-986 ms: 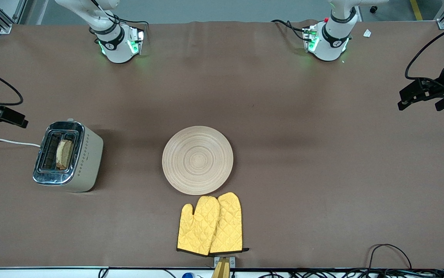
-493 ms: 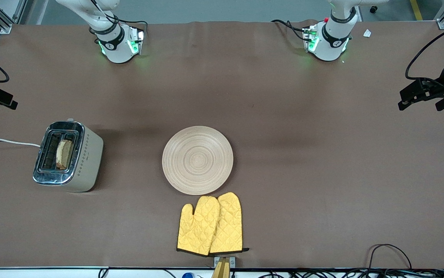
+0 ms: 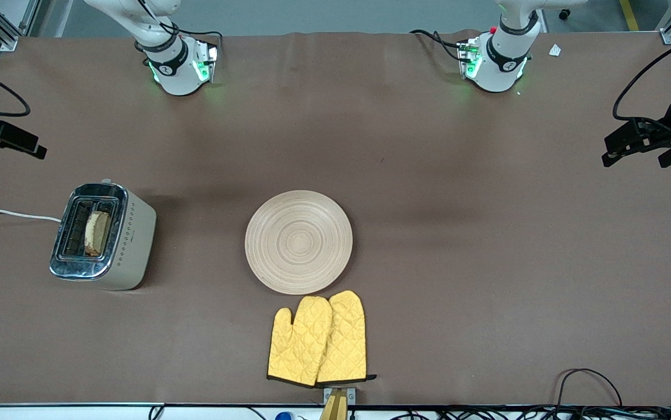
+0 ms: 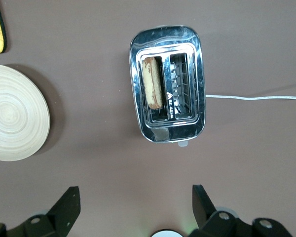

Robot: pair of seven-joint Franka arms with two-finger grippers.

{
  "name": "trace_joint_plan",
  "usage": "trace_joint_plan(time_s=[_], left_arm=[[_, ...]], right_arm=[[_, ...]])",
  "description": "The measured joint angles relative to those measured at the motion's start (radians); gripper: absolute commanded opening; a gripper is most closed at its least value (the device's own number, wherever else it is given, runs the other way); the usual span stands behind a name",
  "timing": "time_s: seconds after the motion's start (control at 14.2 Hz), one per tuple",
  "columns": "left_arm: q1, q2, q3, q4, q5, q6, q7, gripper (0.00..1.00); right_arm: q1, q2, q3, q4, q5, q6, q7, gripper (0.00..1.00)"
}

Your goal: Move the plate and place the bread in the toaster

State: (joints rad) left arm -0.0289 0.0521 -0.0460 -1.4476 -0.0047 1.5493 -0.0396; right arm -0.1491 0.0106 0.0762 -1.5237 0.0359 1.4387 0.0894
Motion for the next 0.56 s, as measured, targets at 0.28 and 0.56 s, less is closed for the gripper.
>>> trace_joint_plan(time_s=[0.28, 0.56], left_arm=[[0.0, 0.0, 0.0, 0.0, 0.0, 0.0, 0.0, 1.0], [0.0, 0.0, 0.0, 0.0, 0.0, 0.0, 0.0, 1.0]], right_arm=[[0.0, -0.034, 0.0, -0.037, 0.001, 0.006, 0.0, 1.0], [0.0, -0.034, 0.0, -0.042, 0.001, 0.01, 0.0, 1.0]])
